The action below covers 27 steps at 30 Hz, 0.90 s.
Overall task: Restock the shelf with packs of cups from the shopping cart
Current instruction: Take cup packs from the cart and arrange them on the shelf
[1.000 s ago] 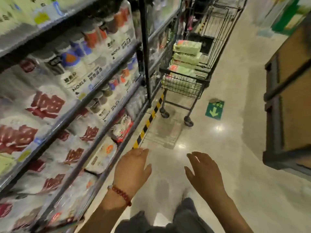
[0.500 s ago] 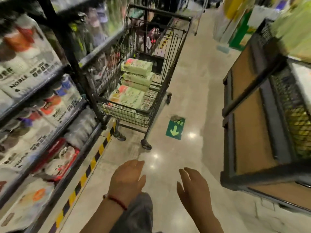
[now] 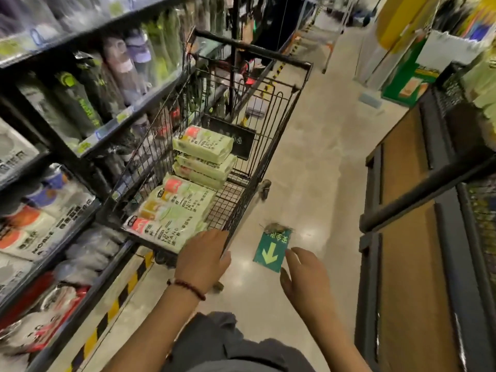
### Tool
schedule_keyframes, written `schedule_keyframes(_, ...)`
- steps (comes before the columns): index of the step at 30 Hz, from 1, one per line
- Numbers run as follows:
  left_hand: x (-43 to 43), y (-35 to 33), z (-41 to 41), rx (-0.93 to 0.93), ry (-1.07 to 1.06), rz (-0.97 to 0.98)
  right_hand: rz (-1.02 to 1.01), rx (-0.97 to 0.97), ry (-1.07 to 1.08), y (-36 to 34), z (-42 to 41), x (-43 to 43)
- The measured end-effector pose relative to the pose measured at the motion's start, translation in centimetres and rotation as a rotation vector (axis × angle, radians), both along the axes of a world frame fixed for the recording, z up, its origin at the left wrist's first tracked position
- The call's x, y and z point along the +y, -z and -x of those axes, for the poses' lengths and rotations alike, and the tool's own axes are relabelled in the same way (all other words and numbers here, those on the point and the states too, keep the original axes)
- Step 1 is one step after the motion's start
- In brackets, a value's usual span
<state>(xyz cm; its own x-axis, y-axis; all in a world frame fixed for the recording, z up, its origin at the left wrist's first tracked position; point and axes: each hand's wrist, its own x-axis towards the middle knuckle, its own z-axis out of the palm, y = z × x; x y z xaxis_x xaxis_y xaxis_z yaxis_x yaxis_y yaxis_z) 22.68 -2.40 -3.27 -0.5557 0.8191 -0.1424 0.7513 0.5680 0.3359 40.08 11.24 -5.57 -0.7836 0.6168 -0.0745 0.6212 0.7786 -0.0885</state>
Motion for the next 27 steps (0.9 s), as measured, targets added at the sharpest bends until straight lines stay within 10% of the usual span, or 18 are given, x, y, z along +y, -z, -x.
schedule_keyframes(14, 9.5, 5.6, 10.6, -0.186, -0.785, 0.213, 0.157, 0.111, -0.726, -0.9, 25.5, 19.6)
schedule_keyframes(27, 8.7, 14.9, 15.6, -0.41, -1.489, 0.294, 0.326, -0.271, -1.117, 10.1, 44.8, 20.1)
